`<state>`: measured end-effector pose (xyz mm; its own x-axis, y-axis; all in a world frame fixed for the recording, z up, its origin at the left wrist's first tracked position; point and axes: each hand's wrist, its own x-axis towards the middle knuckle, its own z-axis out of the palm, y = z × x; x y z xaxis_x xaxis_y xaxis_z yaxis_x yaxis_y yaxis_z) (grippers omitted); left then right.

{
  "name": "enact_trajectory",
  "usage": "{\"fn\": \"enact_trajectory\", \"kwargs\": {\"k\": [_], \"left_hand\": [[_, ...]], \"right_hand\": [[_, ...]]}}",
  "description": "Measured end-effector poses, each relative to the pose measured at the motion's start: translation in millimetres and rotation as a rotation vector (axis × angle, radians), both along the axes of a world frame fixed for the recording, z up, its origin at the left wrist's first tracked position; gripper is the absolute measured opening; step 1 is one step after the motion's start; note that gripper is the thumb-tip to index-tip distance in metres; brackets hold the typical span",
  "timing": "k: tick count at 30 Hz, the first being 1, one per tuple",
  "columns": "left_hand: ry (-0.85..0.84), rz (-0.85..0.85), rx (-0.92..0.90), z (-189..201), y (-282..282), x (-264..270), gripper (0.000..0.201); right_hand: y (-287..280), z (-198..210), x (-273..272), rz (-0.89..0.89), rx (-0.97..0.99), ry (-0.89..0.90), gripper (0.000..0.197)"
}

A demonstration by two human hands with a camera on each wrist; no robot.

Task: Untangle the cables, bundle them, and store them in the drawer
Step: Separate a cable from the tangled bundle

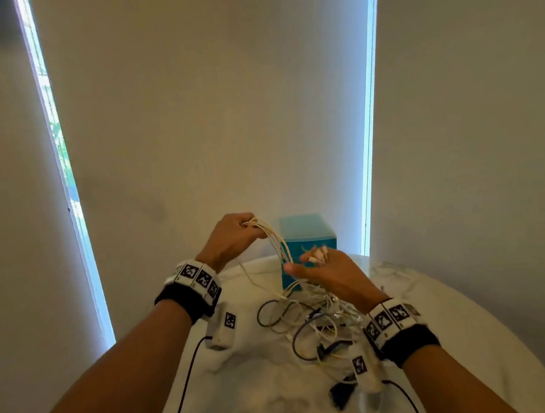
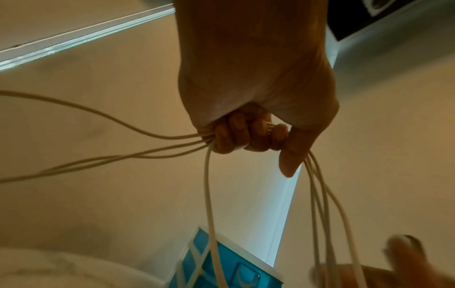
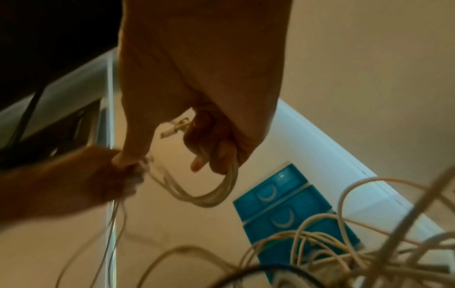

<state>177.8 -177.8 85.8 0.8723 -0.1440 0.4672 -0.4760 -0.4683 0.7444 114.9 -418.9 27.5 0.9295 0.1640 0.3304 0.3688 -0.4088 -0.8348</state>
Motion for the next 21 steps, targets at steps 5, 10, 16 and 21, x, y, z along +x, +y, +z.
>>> {"fn": "enact_trajectory", "kwargs": {"k": [5,10,16,21], "left_hand": [[-0.067,-0.055,0.087,18.5,-28.4,-21.0,0.008],[-0.141,-0.044,-0.005,29.7,-24.3,-16.9,0.013],[-0.113,0.026,-0.123,20.3,-13.3,-7.4,0.055],[0.172,-0.312,-0.326,1.0,-31.0,-22.7,0.053]], "right_hand": [[46.7,-21.9,24.2,-0.109,-0.459,0.024,0.060],[47.7,5.9,37.9,-0.188,-0.532,-0.013,0.039],[20.2,71.0,32.9,-0.325,-0.267,-0.262,0.040],[21.9,92.5,34.2,-0.328,-0.282,-0.297,0.035]]}}
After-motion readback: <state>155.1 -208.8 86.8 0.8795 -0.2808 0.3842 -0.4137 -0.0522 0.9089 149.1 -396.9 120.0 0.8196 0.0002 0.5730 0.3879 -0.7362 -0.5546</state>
